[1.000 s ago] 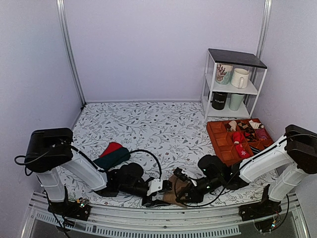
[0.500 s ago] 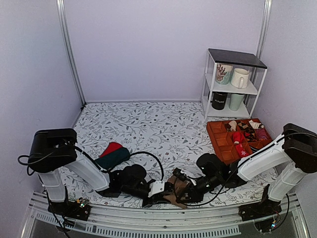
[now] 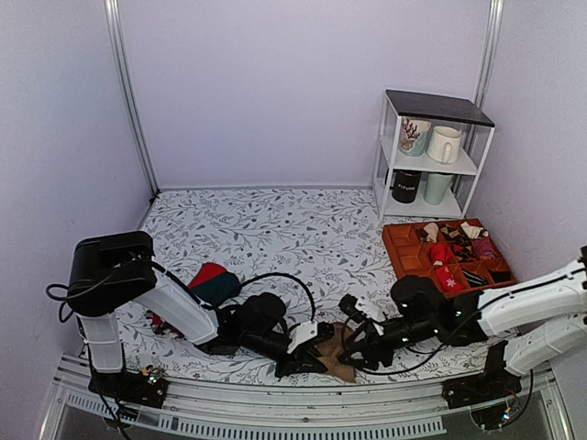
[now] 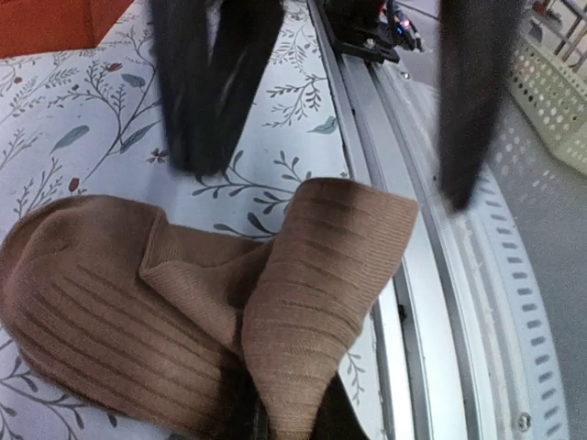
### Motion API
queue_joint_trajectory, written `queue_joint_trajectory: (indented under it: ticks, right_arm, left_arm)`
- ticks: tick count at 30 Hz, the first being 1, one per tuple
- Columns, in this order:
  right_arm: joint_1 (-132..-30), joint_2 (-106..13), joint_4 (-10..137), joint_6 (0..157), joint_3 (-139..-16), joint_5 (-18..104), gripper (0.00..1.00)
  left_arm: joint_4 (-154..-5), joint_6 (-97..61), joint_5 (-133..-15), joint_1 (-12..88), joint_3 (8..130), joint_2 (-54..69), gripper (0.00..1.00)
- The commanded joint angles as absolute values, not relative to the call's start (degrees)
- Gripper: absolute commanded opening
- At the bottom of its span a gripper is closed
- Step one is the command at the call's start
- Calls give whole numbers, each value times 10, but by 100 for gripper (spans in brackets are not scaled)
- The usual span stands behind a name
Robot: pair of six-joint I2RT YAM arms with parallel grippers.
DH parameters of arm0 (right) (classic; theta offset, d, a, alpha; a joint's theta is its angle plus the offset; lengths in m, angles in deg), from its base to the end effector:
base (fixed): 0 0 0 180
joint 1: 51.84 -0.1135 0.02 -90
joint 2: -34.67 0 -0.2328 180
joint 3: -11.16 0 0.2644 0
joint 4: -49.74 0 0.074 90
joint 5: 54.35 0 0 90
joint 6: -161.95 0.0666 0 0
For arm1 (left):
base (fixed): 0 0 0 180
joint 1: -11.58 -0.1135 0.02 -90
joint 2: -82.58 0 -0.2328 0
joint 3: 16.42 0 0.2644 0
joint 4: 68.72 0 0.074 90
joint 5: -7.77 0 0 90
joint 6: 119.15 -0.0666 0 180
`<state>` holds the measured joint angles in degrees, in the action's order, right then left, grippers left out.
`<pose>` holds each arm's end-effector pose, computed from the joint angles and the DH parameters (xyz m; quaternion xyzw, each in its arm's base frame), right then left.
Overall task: Roll the socks
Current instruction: Roll a pair of socks at the center of the board.
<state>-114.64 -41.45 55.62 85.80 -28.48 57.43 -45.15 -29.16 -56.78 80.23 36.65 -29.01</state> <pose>0.1047 0.2578 0.0908 -0.4416 0.7860 0.3815 0.2040 0.1021 -0.3398 0.0276 0.5719 0.6569 -0.4155 0.2622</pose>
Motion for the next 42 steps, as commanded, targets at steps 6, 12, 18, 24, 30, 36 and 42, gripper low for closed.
queue_joint_trajectory:
  ticks: [6,12,18,24,30,36,42]
  right_arm:
    - [-1266,-256,460,653,-192,373,59]
    - [-1312,-359,453,649,-222,317,63]
    - [-1330,-436,431,643,-249,270,66]
    - [-1331,-472,432,650,-256,264,60]
    - [-1331,-529,469,687,-276,267,36]
    - [-1328,-565,505,770,-299,294,17]
    - [-1269,-539,497,825,-285,402,17]
  left_arm:
    - [-606,-179,-530,746,330,-359,0]
    - [-605,-167,-512,739,331,-378,0]
    - [-607,-171,-507,738,336,-383,0]
    - [-600,-174,-501,737,338,-390,0]
    - [-591,-178,-499,738,333,-391,0]
    - [-524,-197,-547,737,296,-298,28]
    - [-407,-290,-622,754,221,-128,30]
